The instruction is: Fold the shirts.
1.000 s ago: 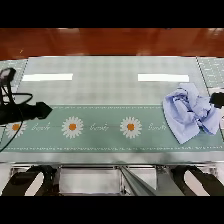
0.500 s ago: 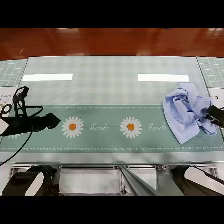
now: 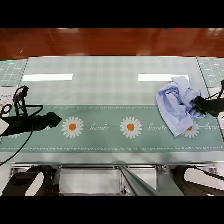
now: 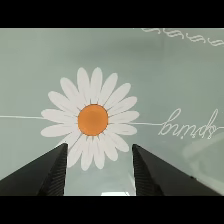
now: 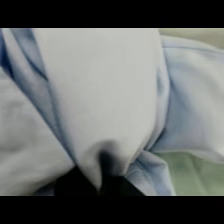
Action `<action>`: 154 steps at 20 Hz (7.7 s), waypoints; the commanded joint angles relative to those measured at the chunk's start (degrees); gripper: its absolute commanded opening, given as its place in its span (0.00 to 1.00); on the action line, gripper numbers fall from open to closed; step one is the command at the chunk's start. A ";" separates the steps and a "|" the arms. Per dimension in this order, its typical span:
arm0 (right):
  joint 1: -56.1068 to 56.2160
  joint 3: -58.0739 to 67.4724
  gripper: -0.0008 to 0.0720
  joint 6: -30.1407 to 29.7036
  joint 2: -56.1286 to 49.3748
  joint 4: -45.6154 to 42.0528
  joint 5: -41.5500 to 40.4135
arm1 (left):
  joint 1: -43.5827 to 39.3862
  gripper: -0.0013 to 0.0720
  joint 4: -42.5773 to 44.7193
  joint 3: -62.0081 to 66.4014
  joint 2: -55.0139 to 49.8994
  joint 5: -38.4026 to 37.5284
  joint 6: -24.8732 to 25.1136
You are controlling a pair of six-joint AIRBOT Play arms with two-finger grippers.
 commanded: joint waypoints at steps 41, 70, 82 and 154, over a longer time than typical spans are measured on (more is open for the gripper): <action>76.67 35.74 0.05 16.57 -7.82 3.58 9.42 | 2.78 0.70 0.70 4.26 8.13 0.15 2.03; 16.72 -26.47 0.57 5.73 29.51 19.02 13.16 | 16.24 0.70 -31.76 -0.39 -38.62 -4.31 26.53; 16.72 -27.82 0.57 5.95 29.49 20.00 14.71 | 2.10 0.06 -33.14 4.50 -39.78 8.85 27.41; 24.24 5.14 0.05 21.77 10.23 -5.03 9.42 | 5.09 0.06 -26.14 13.31 -31.52 5.25 25.09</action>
